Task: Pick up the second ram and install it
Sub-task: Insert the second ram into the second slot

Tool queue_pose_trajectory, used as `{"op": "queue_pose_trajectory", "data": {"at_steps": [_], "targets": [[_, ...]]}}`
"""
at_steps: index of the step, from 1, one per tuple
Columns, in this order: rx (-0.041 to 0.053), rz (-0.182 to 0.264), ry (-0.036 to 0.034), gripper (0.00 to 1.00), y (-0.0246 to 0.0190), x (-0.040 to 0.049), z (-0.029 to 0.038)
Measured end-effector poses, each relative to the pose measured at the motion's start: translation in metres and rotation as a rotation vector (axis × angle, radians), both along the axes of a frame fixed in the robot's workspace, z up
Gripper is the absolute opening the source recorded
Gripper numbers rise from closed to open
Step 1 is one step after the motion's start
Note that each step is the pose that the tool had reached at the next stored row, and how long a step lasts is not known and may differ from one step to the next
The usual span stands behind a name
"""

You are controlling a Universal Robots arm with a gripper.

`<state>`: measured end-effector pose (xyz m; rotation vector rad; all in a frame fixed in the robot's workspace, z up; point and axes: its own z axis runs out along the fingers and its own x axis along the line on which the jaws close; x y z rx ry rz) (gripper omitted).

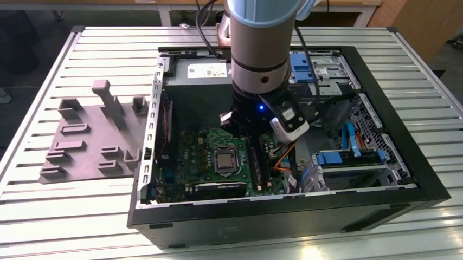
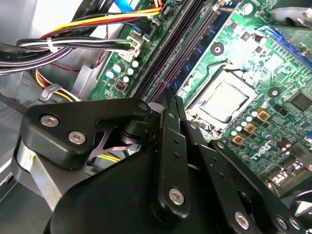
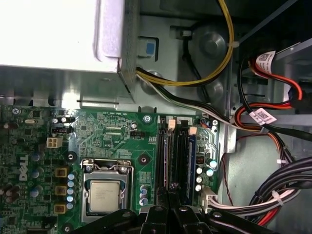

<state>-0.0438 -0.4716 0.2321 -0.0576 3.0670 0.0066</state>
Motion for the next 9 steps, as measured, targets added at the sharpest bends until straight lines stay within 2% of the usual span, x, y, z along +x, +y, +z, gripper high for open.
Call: {"op": "queue_pose_trajectory", "data": {"at_steps": [9], "targets": [[0.0002,0.000,0.0000,0.12,0.0000,0.0006,-0.0029]]}}
